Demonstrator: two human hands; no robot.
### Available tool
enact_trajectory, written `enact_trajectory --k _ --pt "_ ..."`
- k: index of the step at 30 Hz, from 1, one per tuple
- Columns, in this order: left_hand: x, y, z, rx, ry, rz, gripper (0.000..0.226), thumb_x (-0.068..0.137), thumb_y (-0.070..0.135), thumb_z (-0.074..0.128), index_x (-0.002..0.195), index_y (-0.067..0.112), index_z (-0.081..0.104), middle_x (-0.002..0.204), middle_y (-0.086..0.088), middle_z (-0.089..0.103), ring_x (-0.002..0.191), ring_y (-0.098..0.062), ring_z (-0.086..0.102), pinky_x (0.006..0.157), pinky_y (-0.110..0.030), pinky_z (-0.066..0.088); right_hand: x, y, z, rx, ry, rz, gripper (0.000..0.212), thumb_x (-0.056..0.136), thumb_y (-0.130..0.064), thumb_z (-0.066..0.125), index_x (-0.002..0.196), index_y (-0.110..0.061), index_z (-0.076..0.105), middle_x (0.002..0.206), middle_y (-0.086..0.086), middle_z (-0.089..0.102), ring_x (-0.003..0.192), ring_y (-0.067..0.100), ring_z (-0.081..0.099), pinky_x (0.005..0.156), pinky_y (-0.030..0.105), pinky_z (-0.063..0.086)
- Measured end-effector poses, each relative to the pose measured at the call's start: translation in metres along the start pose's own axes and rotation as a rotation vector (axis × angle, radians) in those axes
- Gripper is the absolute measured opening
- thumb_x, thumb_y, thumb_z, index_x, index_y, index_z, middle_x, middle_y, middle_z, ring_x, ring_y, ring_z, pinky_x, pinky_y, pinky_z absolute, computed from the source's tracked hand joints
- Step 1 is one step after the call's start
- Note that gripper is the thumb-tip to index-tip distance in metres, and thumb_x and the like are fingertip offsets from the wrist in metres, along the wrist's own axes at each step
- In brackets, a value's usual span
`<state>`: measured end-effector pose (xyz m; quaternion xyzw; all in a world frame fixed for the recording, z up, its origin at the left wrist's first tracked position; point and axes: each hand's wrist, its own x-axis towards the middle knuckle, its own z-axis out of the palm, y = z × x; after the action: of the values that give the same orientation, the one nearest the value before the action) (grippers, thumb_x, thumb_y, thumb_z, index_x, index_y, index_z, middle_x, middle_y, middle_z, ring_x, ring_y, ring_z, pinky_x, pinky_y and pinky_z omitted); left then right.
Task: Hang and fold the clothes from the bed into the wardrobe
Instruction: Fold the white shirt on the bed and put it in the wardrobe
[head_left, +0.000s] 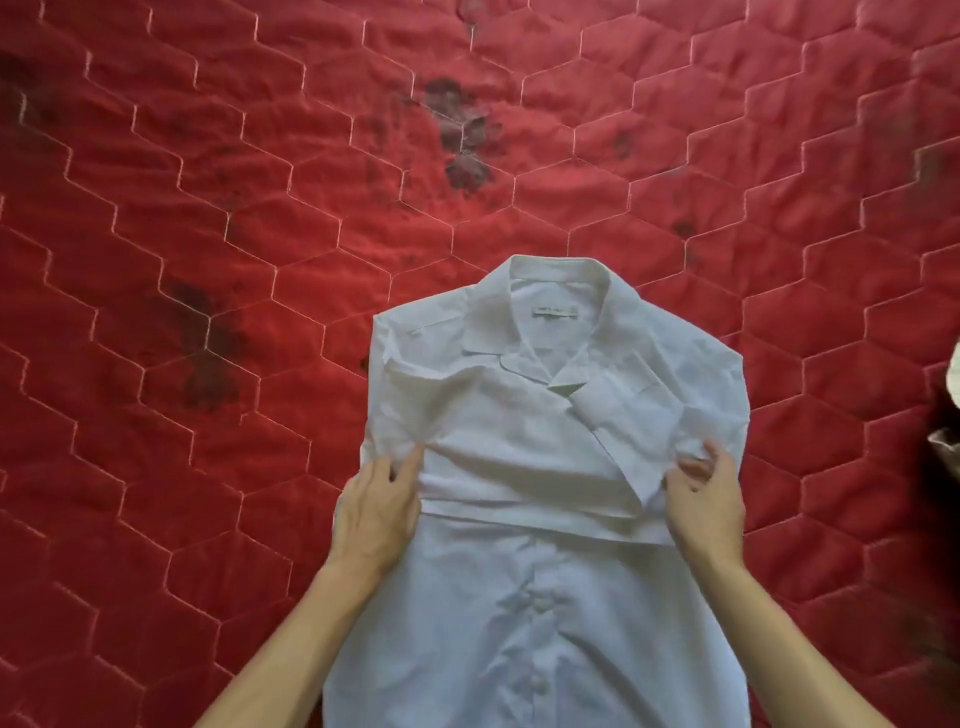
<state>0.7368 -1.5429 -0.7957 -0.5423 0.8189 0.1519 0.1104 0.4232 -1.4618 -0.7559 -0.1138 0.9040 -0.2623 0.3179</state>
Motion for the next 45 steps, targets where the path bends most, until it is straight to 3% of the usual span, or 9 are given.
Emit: enact_trajectory --k 5,8,11,16,18,22,32,38,45 --pt "0.01 0.004 -0.004 -0.082 0.232 -0.075 0.029 0.091 0.017 0.052 0.116 0.012 0.065 0.101 -0.013 0.055 0.089 -0.033 0.052 0.078 -0.045 0.046 -0.012 -0.005 0.008 -0.165 0.063 -0.31 0.066 0.089 -0.042 0.066 0.142 -0.012 0.04 0.132 0.011 0.046 0.117 0.025 0.049 0.1 0.04 0.042" --pt "0.029 0.015 -0.02 -0.395 0.242 -0.438 0.054 0.092 0.023 0.064 0.14 0.008 0.045 0.135 -0.02 0.046 0.12 -0.036 0.048 0.101 -0.046 0.041 -0.015 -0.018 0.037 -0.452 -0.074 -0.426 0.096 0.073 -0.052 0.077 0.147 -0.01 0.033 0.133 0.01 0.043 0.121 0.027 0.044 0.104 0.041 0.04" --pt "0.047 0.014 -0.022 -0.648 0.138 -0.642 0.059 0.09 0.034 0.07 0.137 0.01 0.045 0.13 -0.018 0.054 0.118 -0.037 0.053 0.092 -0.04 0.04 0.0 -0.026 0.051 -0.548 -0.105 -0.31 0.073 0.08 -0.032 0.069 0.141 -0.006 0.037 0.127 0.015 0.046 0.116 0.035 0.049 0.097 0.042 0.042" --pt "0.057 -0.007 -0.019 -0.667 0.086 -0.647 0.034 0.087 0.035 0.074 0.099 0.007 0.058 0.086 -0.006 0.06 0.086 -0.029 0.054 0.074 -0.034 0.034 0.028 -0.016 0.027 -0.174 -0.124 -0.126 0.011 0.095 -0.018 0.058 0.091 -0.01 0.064 0.087 0.007 0.065 0.09 0.031 0.061 0.069 0.028 0.032" --pt "0.057 -0.017 -0.018 -0.69 0.077 -0.678 0.039 0.089 0.035 0.072 0.071 0.008 0.051 0.071 -0.007 0.056 0.079 -0.036 0.056 0.067 -0.036 0.033 0.033 -0.002 0.002 -0.027 -0.034 -0.04 0.027 0.098 -0.024 0.056 0.077 -0.008 0.057 0.076 0.007 0.06 0.081 0.033 0.058 0.067 0.034 0.034" --pt "0.05 -0.023 -0.018 -0.693 0.051 -0.727 0.053 0.097 0.037 0.061 0.058 0.009 0.037 0.059 -0.007 0.044 0.07 -0.032 0.047 0.063 -0.038 0.028 0.04 0.042 -0.035 -0.054 -0.015 0.128 0.049 0.105 -0.037 0.039 0.112 0.005 0.062 0.115 0.022 0.065 0.109 0.039 0.059 0.09 0.043 0.043" --pt "-0.067 -0.031 0.005 -0.743 -0.244 -0.674 0.068 0.062 0.08 0.066 0.069 0.012 0.061 0.072 -0.002 0.068 0.071 -0.023 0.063 0.059 -0.034 0.043 -0.028 0.114 -0.043 -0.443 -0.102 0.201 0.077 0.083 -0.048 0.072 0.138 -0.003 0.043 0.134 0.031 0.048 0.123 0.049 0.046 0.104 0.052 0.038" --pt "-0.173 -0.035 0.043 -0.907 -0.482 -0.694 0.043 0.066 0.05 0.088 0.095 0.024 0.069 0.094 0.008 0.072 0.098 -0.02 0.07 0.087 -0.039 0.056 -0.083 0.164 -0.06 -0.66 -0.186 0.281 0.063 0.076 -0.051 0.078 0.118 -0.009 0.059 0.129 0.027 0.044 0.119 0.044 0.043 0.099 0.047 0.039" --pt "-0.257 -0.018 0.064 -0.982 -0.542 -0.651 0.03 0.076 0.026 0.084 0.1 0.017 0.068 0.089 0.013 0.068 0.085 -0.005 0.066 0.066 -0.016 0.05 -0.141 0.229 -0.087 -0.492 -0.319 0.157 0.034 0.074 -0.045 0.079 0.08 -0.017 0.061 0.078 0.001 0.065 0.078 0.026 0.062 0.07 0.041 0.053"
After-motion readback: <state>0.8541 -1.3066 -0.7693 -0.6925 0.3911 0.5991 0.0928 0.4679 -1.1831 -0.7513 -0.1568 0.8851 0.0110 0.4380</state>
